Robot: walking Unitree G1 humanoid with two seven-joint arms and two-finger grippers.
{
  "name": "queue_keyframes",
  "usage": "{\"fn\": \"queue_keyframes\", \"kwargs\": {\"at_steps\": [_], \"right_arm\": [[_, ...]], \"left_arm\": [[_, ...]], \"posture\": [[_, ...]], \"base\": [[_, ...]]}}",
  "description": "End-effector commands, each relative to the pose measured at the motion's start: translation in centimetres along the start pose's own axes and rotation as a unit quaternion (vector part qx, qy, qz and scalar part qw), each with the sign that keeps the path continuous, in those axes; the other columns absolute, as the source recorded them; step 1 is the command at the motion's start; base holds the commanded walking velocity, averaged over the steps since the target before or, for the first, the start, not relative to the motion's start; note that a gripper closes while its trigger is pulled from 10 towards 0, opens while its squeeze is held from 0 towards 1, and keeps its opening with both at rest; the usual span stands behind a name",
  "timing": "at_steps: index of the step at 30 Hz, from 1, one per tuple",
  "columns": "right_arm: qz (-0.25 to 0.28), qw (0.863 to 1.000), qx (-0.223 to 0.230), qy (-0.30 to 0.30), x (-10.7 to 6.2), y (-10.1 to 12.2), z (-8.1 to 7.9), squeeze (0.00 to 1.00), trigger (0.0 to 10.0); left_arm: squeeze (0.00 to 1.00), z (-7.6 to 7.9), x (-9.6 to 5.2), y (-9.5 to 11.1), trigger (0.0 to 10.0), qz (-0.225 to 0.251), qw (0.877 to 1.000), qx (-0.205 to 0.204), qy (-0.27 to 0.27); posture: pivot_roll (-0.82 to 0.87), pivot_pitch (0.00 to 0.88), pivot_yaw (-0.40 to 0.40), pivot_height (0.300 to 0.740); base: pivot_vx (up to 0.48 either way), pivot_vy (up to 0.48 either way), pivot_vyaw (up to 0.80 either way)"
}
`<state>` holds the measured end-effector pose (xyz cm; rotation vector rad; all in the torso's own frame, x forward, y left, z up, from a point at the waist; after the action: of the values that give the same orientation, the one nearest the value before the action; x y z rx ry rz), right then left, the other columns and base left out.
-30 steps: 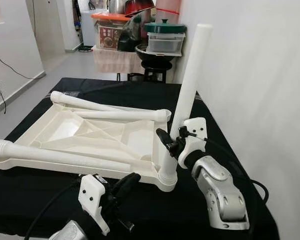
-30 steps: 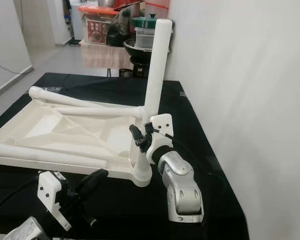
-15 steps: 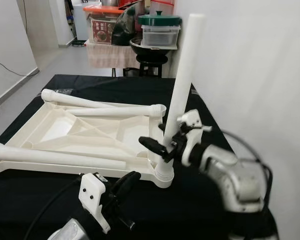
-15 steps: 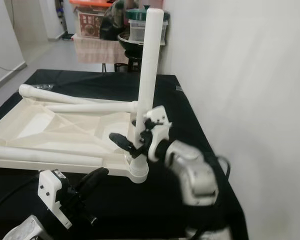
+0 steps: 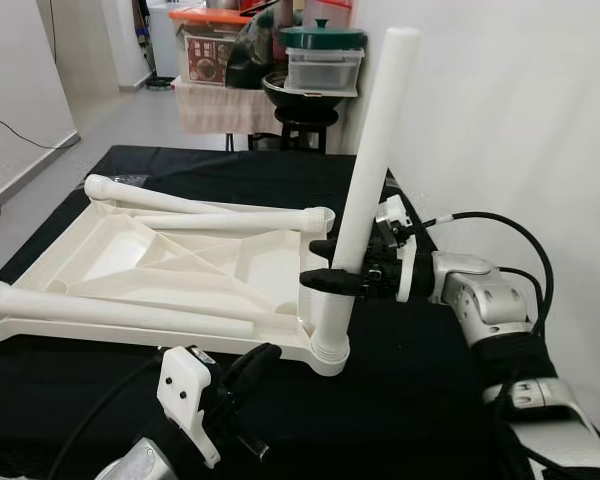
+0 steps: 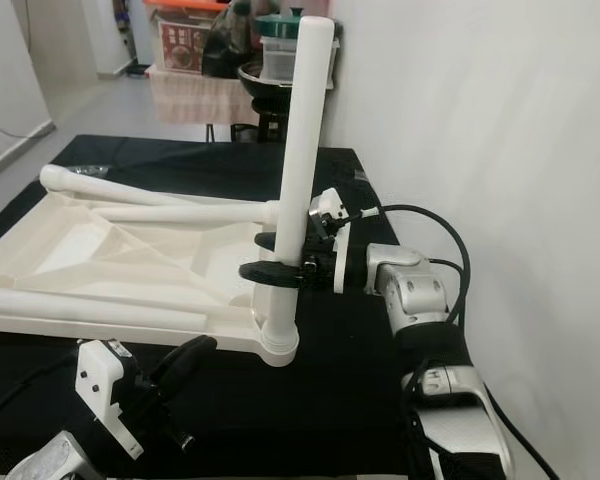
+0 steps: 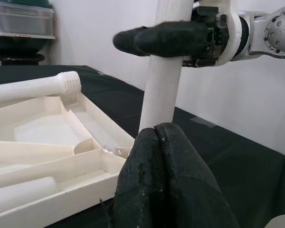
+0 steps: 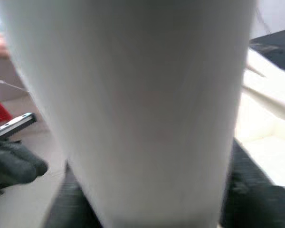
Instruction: Building children table
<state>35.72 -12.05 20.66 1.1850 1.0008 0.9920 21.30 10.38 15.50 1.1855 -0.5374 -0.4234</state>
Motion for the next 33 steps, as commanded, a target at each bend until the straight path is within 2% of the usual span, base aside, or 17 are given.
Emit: {"fn": "queue_keyframes", "kwargs": {"at_steps": [1,8,12,13,14,15,16,21,22,23,25,27,28,29,30,32,33], "right_arm": [[-0.002,1.000,-0.012,0.009,-0.4,0.2,0.2,0.00,0.0],[-0.022,0.999,-0.029,-0.009,-1.2,-0.7,0.8,0.00,0.0],[-0.068,0.995,-0.030,-0.062,-0.9,-3.1,0.1,0.00,0.0],[-0.114,0.986,-0.048,-0.113,0.6,-5.1,-1.4,0.00,0.0],[-0.095,0.958,0.023,-0.271,2.8,-5.8,-2.2,0.00,0.0],[-0.095,0.958,0.023,-0.271,2.8,-5.8,-2.2,0.00,0.0],[-0.116,0.929,0.051,-0.348,3.8,-6.8,-4.5,0.00,0.0],[-0.141,0.917,0.046,-0.370,4.4,-7.1,-5.7,0.00,0.0],[-0.148,0.906,0.045,-0.393,3.7,-7.1,-5.1,0.00,0.0],[-0.148,0.906,0.045,-0.393,3.7,-7.1,-5.1,0.00,0.0],[-0.142,0.900,0.046,-0.408,2.8,-6.8,-2.9,0.00,0.0],[-0.137,0.896,0.054,-0.418,2.5,-6.7,-2.5,0.00,0.0],[-0.139,0.895,0.052,-0.420,2.5,-6.7,-2.3,0.00,6.1],[-0.139,0.895,0.052,-0.420,2.5,-6.7,-2.3,0.00,6.1],[-0.135,0.897,0.055,-0.417,2.7,-6.4,-2.8,1.00,10.0],[-0.135,0.897,0.055,-0.417,2.7,-6.4,-2.8,1.00,10.0],[-0.119,0.909,0.035,-0.399,2.8,-5.7,-2.5,1.00,10.0]], "left_arm": [[0.00,0.2,0.0,0.2,10.0,0.000,1.000,-0.002,-0.003],[0.00,0.3,0.1,0.2,10.0,0.001,1.000,-0.002,-0.004],[0.00,0.4,0.1,0.3,10.0,0.002,1.000,-0.001,-0.004],[0.00,0.4,0.0,0.4,10.0,0.003,1.000,0.000,-0.004],[0.00,0.3,0.0,0.6,10.0,0.004,1.000,0.001,-0.003],[0.00,0.3,0.0,0.6,10.0,0.004,1.000,0.001,-0.003],[0.00,0.1,0.0,0.6,10.0,0.003,1.000,0.002,-0.003],[0.00,0.0,0.1,0.6,10.0,0.003,1.000,0.002,-0.003],[0.00,0.0,0.3,0.5,10.0,0.003,1.000,0.001,-0.004],[0.00,0.0,0.3,0.5,10.0,0.003,1.000,0.001,-0.004],[0.00,-0.2,0.6,0.5,10.0,0.007,1.000,0.004,-0.003],[0.00,-0.2,0.7,0.5,10.0,0.008,1.000,0.005,-0.002],[0.00,-0.3,0.7,0.5,10.0,0.008,1.000,0.006,-0.001],[0.00,-0.3,0.7,0.5,10.0,0.008,1.000,0.006,-0.001],[0.00,-0.4,0.8,0.5,10.0,0.008,1.000,0.006,0.000],[0.00,-0.4,0.8,0.5,10.0,0.008,1.000,0.006,0.000],[0.00,-0.4,0.9,0.4,10.0,0.008,1.000,0.005,-0.001]], "posture": [[0.02,0.000,-0.079,0.740],[0.02,0.000,-0.085,0.740],[0.02,0.000,-0.102,0.740],[0.02,0.000,-0.098,0.740],[0.01,0.000,-0.088,0.740],[0.01,0.000,-0.088,0.740],[0.00,0.000,-0.079,0.740],[-0.01,0.000,-0.068,0.740],[0.00,0.000,-0.083,0.740],[0.00,0.000,-0.083,0.740],[0.00,0.000,-0.090,0.740],[0.00,0.000,-0.090,0.740],[0.00,0.000,-0.092,0.740],[0.00,0.000,-0.092,0.740],[0.01,0.000,-0.094,0.740],[0.01,0.000,-0.094,0.740],[0.00,0.000,-0.090,0.740]], "base": [[0.000,0.000,0.00],[0.000,0.000,0.00],[0.000,0.000,0.00],[0.000,0.000,0.00],[0.000,0.000,0.00],[0.000,0.000,0.00],[0.000,0.000,0.00],[0.000,0.000,0.00],[0.000,0.000,0.00],[0.000,0.000,0.00],[0.000,0.000,0.00],[0.000,0.000,0.00],[0.000,0.000,0.00],[0.000,0.000,0.00],[0.000,0.000,0.00],[0.000,0.000,0.00],[0.000,0.000,0.00]]}}
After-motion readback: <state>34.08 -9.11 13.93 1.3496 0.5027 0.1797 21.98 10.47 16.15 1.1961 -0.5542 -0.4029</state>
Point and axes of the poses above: a point about 5 cm out from each wrist's last joint towards the gripper, its own x axis pointing out of the wrist towards the gripper, its own y axis along the axis of the wrist's last joint, z = x × y, the point moved 3 cm from there along x, pointing out of the wrist towards the gripper, and after that the axes turned 12 degrees about -x, right-handed, at the moved point
